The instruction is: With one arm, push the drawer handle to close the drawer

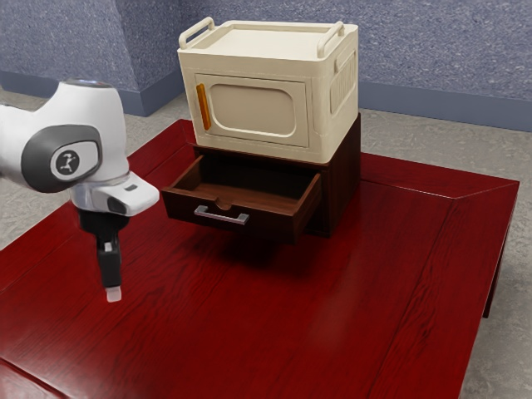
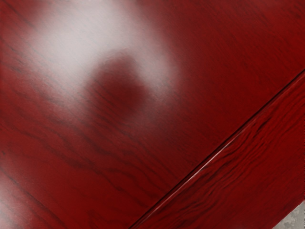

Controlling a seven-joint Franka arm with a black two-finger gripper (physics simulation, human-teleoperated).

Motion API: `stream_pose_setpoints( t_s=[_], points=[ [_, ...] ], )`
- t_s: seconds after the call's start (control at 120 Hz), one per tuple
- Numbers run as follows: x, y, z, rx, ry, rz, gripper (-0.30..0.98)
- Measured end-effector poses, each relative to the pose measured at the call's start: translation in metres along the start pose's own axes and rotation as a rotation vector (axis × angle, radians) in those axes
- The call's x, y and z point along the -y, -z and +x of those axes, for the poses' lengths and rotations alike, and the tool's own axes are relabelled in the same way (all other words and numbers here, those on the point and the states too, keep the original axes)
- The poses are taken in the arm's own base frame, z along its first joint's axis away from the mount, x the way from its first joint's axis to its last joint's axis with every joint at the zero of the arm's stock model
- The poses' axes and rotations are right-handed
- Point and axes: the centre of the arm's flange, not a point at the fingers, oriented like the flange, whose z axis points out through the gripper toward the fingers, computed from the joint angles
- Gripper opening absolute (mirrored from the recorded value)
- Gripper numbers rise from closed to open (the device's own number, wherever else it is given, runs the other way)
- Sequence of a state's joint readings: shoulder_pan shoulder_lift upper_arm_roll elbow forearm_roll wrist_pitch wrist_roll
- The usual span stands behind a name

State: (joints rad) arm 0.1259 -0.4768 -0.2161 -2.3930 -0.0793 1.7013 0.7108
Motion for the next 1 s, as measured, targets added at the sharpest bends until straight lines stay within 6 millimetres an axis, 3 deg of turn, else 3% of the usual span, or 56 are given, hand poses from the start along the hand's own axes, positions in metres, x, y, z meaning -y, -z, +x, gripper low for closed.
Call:
stream_pose_setpoints(
  t_s=[0.083, 0.192, 0.342, 0.425, 0.508, 0.717, 0.792, 0.933, 1.0],
  points=[
    [-0.005, -0.013, 0.012, -0.017, 0.092, -0.028, 0.69],
    [-0.012, -0.015, 0.024, -0.041, 0.219, -0.043, 0.69],
    [-0.041, -0.028, 0.057, -0.023, 0.416, -0.059, 0.68],
    [-0.022, -0.035, 0.061, -0.029, 0.551, -0.091, 0.65],
    [0.004, -0.027, 0.074, -0.065, 0.662, -0.12, 0.48],
    [0.022, -0.021, 0.107, -0.122, 0.868, -0.124, 0.09],
    [0.039, -0.018, 0.119, -0.135, 0.943, -0.149, 0.02],
    [0.072, -0.025, 0.114, -0.129, 1.054, -0.143, -0.05],
    [0.085, -0.019, 0.113, -0.146, 1.1, -0.127, -0.06]
  ],
)
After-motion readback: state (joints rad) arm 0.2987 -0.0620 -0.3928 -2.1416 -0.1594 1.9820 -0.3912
